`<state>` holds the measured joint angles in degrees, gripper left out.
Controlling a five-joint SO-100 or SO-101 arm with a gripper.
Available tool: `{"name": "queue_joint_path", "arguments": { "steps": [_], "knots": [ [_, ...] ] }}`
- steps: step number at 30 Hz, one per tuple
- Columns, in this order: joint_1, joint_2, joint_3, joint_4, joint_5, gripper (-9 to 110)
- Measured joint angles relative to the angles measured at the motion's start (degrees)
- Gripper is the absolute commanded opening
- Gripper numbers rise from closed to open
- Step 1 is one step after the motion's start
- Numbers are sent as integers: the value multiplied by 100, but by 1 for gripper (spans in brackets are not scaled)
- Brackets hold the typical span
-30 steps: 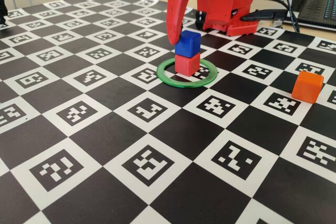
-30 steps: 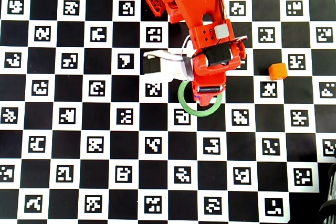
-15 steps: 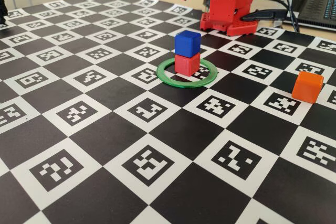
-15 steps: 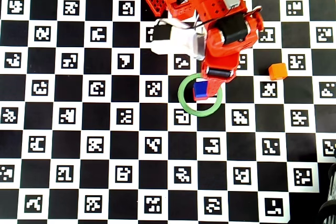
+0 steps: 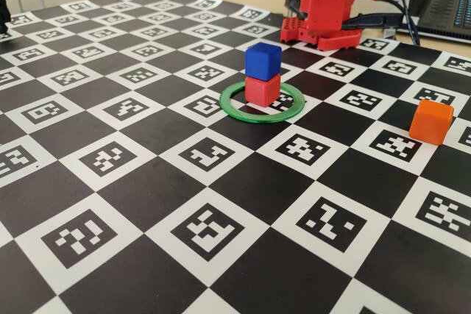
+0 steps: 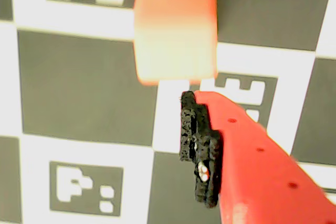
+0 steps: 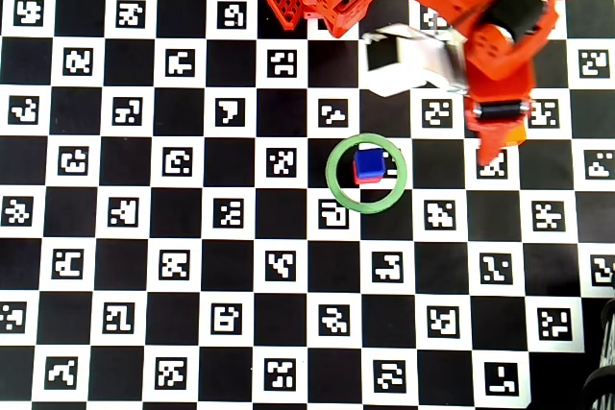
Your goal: Grab the red cube then put it in the green circle then put the blue cube on top and finally the orange cube on top
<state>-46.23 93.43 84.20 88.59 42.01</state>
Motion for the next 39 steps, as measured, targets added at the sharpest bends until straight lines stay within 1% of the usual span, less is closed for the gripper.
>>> {"name": "queue_joint_path", "arguments": {
  "steps": [8,14,23,39],
  "knots": [
    [-765,-782,-272,-343,598,36],
    [-835,-1099,-272,-747,879,35],
    [-853,-1160,-176,-1002,914,35],
    [-817,-1160,1037,-1854,765,35]
  ]
}}
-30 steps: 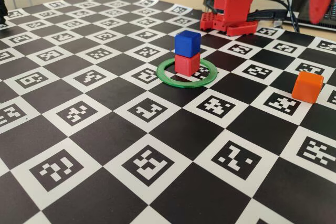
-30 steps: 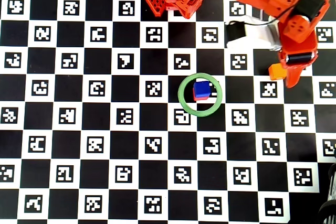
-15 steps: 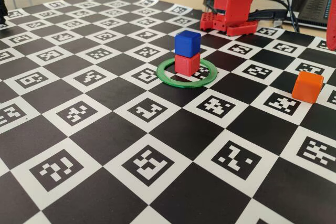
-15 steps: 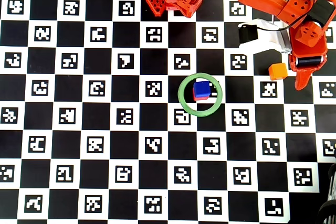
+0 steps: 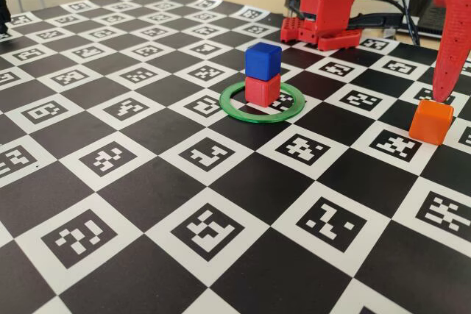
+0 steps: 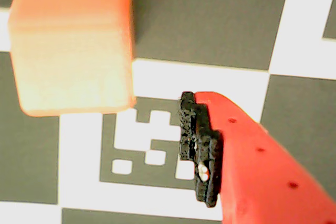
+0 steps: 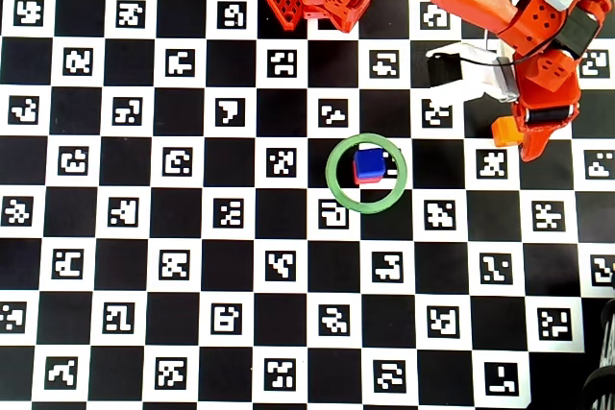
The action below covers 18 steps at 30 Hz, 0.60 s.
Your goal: Grab the red cube then put it in the green circle then put the blue cube on top and finally the orange cube on top
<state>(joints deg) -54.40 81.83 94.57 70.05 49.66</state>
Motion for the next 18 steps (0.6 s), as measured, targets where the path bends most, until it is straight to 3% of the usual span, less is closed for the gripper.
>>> {"name": "queue_joint_path", "arguments": {
  "steps": [18],
  "knots": [
    [79,-545,343,-598,0,36]
  ]
}}
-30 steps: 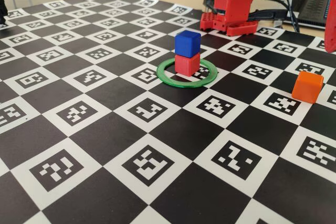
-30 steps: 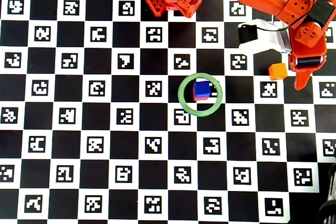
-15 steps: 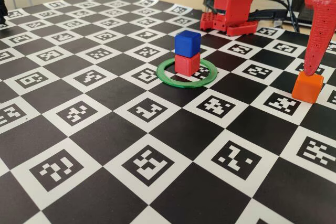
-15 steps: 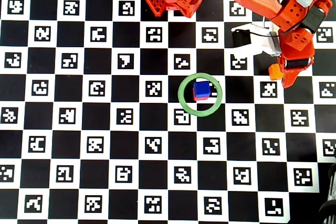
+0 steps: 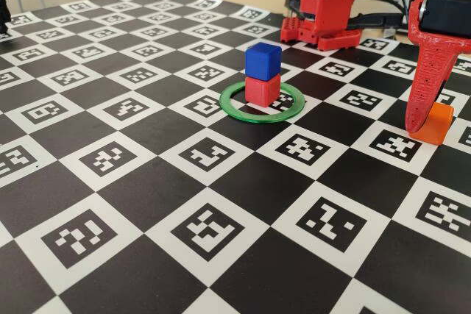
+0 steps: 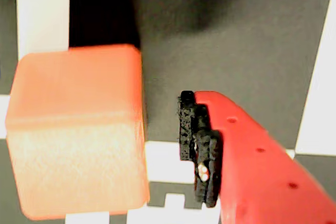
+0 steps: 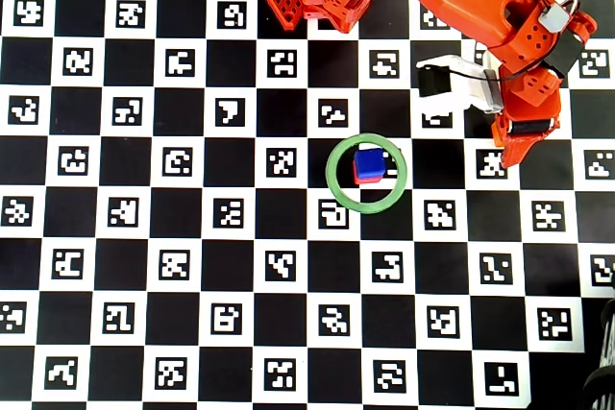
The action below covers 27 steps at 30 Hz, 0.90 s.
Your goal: Grab the red cube then put it in the green circle then put the blue cube on top and finally the orange cube on top
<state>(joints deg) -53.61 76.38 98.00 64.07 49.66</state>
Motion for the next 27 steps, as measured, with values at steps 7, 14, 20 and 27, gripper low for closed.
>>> {"name": "queue_joint_path", "arguments": {
  "steps": [7,14,20,27],
  "knots": [
    [0,-79,0,-211,0,36],
    [-62,-220,0,-211,0,36],
    [-62,-220,0,-308,0,36],
    [-62,-220,0,-352,0,36]
  ]
}}
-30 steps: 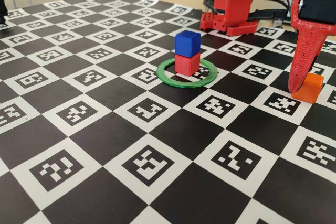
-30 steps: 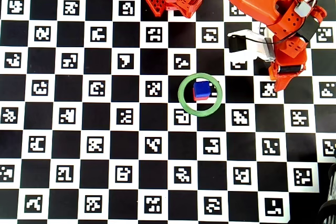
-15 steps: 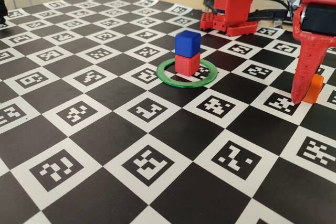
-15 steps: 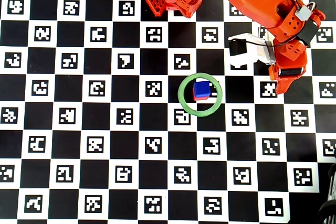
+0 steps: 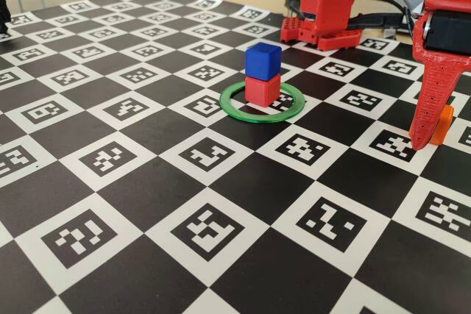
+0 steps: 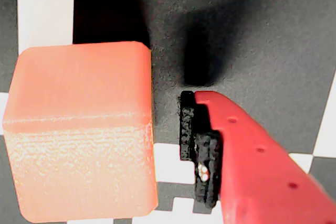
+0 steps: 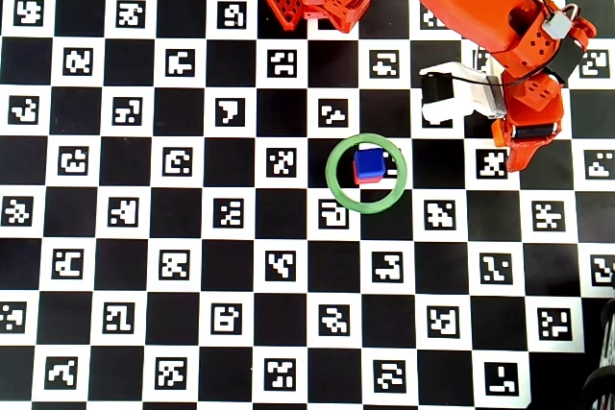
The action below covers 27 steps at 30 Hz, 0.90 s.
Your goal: Grab the red cube then put it in the green circle then put the blue cube on top and finally the orange cube on top
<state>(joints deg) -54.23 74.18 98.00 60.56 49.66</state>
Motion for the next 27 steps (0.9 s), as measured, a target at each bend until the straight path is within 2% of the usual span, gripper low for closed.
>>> {"name": "queue_joint_path", "arguments": {
  "steps": [27],
  "knots": [
    [0,0,0,0,97,36]
  ]
}}
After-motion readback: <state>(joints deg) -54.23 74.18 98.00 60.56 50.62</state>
